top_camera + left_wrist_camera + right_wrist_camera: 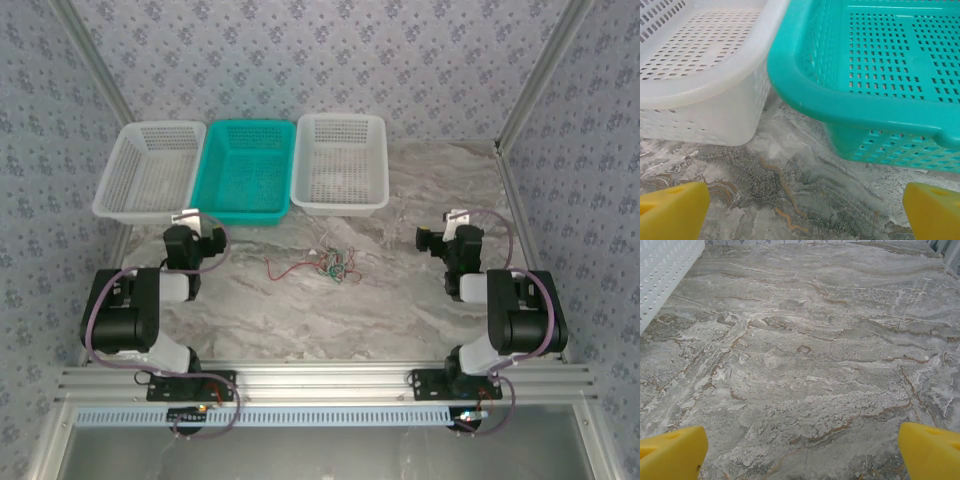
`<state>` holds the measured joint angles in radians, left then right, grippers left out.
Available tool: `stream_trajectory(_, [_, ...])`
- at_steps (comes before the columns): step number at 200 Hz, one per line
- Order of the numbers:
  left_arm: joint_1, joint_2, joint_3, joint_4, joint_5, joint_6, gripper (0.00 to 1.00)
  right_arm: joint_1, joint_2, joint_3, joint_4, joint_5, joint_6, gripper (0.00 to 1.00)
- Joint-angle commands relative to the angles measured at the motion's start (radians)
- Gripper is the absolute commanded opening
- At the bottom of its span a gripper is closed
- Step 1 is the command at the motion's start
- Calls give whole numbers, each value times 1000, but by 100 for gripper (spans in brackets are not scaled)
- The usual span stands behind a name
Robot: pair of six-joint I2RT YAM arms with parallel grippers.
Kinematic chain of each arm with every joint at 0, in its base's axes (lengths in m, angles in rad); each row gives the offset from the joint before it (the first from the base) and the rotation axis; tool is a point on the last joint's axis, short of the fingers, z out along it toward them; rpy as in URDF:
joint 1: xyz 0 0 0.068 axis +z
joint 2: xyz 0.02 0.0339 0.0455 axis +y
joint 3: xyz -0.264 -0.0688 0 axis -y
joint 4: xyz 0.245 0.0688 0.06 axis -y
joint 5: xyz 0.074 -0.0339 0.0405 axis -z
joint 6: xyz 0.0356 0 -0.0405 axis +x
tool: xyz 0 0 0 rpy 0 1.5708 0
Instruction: Untangle the cables
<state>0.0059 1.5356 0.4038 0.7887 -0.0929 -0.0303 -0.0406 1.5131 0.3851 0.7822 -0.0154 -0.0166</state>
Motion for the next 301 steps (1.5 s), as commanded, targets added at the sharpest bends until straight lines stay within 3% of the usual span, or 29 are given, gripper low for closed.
stream_trajectory(1, [2,-1,11,23,15,2,100,2,3,18,-4,7,-11,100])
stream_trajectory(92, [2,-1,10,23,16,2,99,-14,3,19,-3,-18,-2,100])
stream_trajectory(108, [3,-2,11,23,16,2,99,11,-12,28,-22,50,-5,100])
stream_trajectory(126, [3,-2,10,23,16,1,100,29,-126,115,-285,122,20,100])
stream_trajectory(137, [3,-1,11,23,15,2,99,25,-192,176,-467,142,126,100])
stream_trajectory(173, [2,-31,15,-9,18,6,99,43,-462,237,-840,74,447,100])
stream_trajectory(193, [-20,-125,-21,-22,-56,5,98,78,-525,339,-1060,-10,485,100])
stream_trajectory(213, [-49,-299,34,-317,-147,-44,99,162,-519,462,-1220,-102,421,100])
stream_trajectory(241, [-104,-510,160,-699,-145,-226,99,336,-429,598,-1353,-195,337,100])
stream_trajectory(274, [-202,-578,350,-1133,-27,-516,91,538,-261,715,-1403,-233,326,100])
stream_trajectory(301, [-273,-512,397,-1284,176,-670,79,654,-148,760,-1388,-190,317,100])
